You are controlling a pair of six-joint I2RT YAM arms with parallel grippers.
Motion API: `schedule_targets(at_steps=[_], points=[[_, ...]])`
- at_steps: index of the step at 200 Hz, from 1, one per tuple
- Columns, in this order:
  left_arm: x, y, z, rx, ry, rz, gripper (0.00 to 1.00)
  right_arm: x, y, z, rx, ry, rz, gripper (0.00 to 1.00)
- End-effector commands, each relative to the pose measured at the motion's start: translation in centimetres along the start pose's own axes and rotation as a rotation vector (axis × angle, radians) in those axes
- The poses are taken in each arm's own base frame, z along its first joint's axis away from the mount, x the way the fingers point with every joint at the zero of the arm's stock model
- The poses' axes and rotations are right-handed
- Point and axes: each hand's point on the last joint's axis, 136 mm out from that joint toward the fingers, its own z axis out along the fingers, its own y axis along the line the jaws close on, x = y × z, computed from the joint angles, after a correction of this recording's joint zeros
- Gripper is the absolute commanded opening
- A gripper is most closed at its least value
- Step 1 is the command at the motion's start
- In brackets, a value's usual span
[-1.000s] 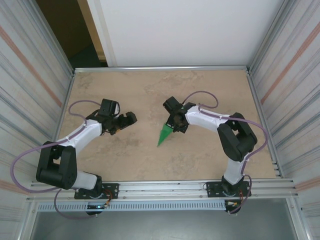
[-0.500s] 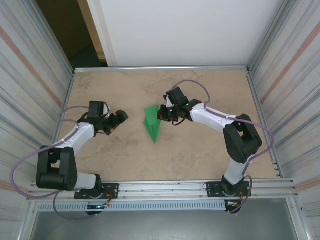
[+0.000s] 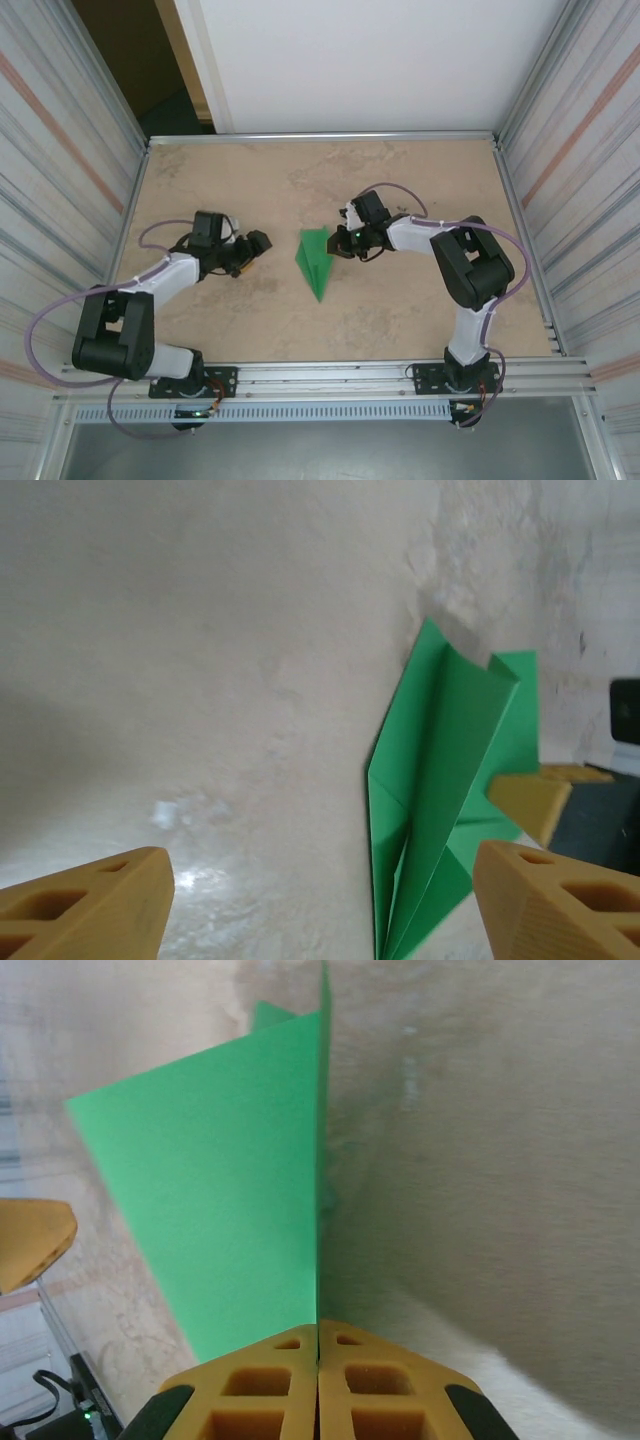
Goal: Fold a paper plane with a square sheet of paper (pick it up from the middle)
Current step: Turn over the paper plane at the center of the table, then move the paper plane to the top-center of the table.
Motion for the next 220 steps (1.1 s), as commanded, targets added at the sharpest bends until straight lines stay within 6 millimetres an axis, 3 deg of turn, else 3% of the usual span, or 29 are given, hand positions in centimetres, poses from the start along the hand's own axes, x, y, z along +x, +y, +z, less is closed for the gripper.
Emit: schedule_targets(at_steps=[1, 29, 60, 85, 140, 161, 220], points=[[1.1, -1.4, 1.1, 0.037, 0.04, 0.018, 0.77, -0.4, -0.1, 0.0, -0.036, -0.007, -0.029, 0.1], [2.3, -3.1, 2.8, 0.047, 0.095, 0.068, 0.75, -0.4, -0.9, 0.1, -0.019, 0.0, -0.018, 0.12], [3.2, -4.9, 4.8, 0.066, 0.162, 0.116, 0.66, -0.2, -1.5, 0.3, 0.004, 0.002, -0.011, 0.12], [3.3, -5.7, 6.2, 0.063, 0.193, 0.13, 0.51, -0.2, -1.9, 0.3, 0.014, 0.002, -0.006, 0.11], [3.0, -5.7, 8.7, 0.054, 0.241, 0.127, 0.35, -0.1, -2.1, 0.3, 0.011, 0.002, -0.005, 0.1], [3.2, -6.6, 9.4, 0.122, 0.267, 0.136, 0.28, -0.1, -2.0, 0.2, 0.009, 0.0, -0.006, 0.1], [3.1, -6.3, 9.3, 0.088, 0.266, 0.145, 0.07, -0.6, -2.0, -0.4, 0.018, -0.022, -0.005, 0.09]])
